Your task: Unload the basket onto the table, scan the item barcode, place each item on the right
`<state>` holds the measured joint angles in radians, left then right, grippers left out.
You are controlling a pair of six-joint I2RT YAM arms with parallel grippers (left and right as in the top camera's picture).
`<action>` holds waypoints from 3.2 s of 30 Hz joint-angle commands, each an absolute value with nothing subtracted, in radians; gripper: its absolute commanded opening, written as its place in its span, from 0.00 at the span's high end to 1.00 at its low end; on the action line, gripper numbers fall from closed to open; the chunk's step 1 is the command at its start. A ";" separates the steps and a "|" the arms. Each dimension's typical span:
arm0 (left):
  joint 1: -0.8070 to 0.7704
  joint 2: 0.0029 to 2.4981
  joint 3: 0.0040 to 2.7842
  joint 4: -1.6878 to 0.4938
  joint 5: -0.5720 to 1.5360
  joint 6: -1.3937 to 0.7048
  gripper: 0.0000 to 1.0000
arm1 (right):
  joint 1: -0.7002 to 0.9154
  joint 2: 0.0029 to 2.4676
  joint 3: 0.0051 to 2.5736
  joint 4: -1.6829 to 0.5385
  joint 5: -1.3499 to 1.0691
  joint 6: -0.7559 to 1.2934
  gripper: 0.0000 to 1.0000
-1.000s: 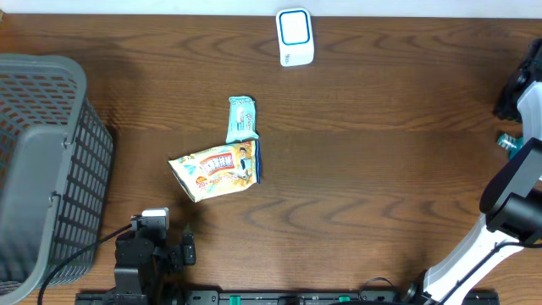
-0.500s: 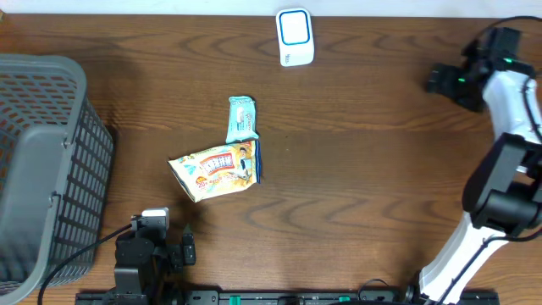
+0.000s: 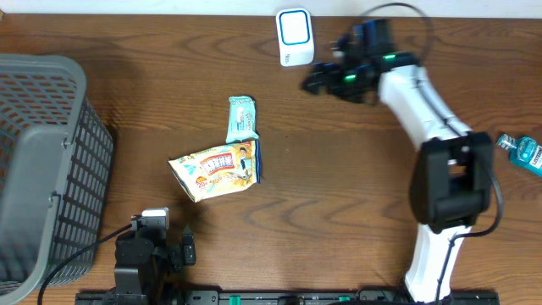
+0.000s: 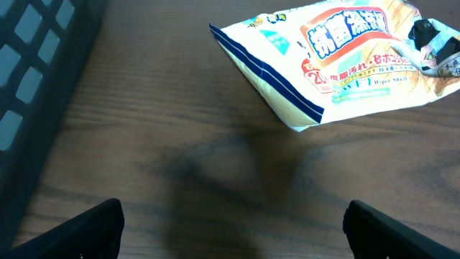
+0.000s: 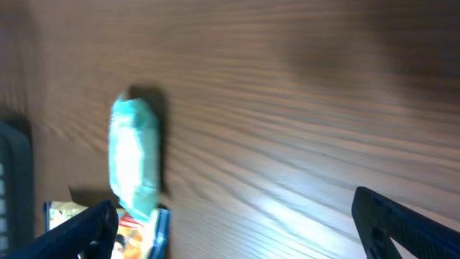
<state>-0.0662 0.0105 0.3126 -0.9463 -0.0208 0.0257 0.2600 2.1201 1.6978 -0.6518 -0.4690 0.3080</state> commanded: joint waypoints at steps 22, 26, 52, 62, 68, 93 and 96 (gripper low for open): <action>-0.062 0.006 0.309 -0.987 -0.010 0.021 0.02 | 0.519 2.433 1.688 -0.402 -0.459 0.505 0.30; -0.062 0.006 0.309 -0.987 -0.010 0.021 0.02 | 0.519 2.452 1.687 -0.448 -0.459 0.492 0.44; -0.062 0.006 0.309 -0.987 -0.010 0.021 0.02 | 0.526 2.468 1.687 -0.439 -0.437 0.448 0.99; -0.062 0.006 0.309 -0.987 -0.010 0.021 0.02 | 0.384 2.409 1.689 -0.746 -0.613 0.535 0.99; -0.062 0.006 0.309 -0.987 -0.010 0.021 0.02 | 0.264 2.373 1.689 -1.119 -0.915 0.538 0.98; -0.062 0.006 0.309 -0.987 -0.010 0.021 0.02 | 0.152 2.373 1.687 -1.703 -0.919 0.507 0.99; -0.062 0.006 0.309 -0.987 -0.010 0.021 0.02 | 0.160 2.373 1.687 -1.703 -0.919 0.474 0.99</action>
<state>-0.0662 0.0105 0.3126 -0.9466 -0.0208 0.0254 0.1432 2.3657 1.6882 -1.6981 -0.9009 0.5079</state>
